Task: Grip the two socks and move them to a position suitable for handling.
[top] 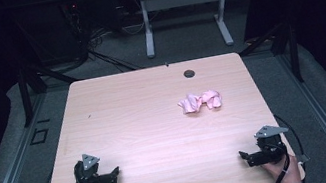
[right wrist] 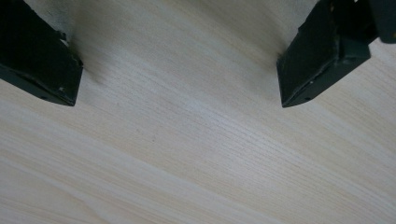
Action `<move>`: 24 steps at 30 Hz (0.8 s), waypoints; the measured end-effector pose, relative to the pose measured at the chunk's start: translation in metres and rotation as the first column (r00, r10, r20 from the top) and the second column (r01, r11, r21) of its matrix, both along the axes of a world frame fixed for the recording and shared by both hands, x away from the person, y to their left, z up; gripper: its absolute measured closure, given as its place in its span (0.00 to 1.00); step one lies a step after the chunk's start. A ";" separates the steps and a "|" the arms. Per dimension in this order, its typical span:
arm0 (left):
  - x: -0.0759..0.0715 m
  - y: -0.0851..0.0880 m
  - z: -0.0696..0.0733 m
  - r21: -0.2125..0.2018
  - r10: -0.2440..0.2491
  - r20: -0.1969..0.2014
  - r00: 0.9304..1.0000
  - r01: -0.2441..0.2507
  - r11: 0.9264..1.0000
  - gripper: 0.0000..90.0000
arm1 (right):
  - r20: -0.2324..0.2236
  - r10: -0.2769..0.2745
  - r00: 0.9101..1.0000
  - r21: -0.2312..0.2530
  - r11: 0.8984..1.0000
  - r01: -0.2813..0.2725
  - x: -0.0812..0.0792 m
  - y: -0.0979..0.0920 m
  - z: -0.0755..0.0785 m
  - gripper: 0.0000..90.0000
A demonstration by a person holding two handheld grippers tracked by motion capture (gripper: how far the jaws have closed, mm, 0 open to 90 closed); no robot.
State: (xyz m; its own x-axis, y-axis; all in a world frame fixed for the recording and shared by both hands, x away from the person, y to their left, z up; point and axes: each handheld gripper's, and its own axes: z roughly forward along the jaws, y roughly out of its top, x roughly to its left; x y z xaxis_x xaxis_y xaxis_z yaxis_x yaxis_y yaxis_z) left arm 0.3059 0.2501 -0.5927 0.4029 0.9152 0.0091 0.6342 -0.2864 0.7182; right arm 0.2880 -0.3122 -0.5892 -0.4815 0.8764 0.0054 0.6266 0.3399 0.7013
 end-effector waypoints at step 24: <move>0.000 0.000 0.000 -0.007 0.021 -0.006 1.000 -0.021 1.000 0.03 | -0.079 -0.029 0.996 0.053 0.998 0.033 0.027 0.008 0.034 0.00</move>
State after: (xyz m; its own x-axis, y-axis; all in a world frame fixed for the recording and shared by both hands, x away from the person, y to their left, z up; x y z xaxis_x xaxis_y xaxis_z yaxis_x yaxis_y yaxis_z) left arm 0.3061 0.2505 -0.5926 0.3836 0.9235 0.0003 0.6443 -0.2679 0.7163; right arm 0.3153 -0.3046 -0.5556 -0.4501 0.8884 0.0904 0.6902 0.2818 0.6665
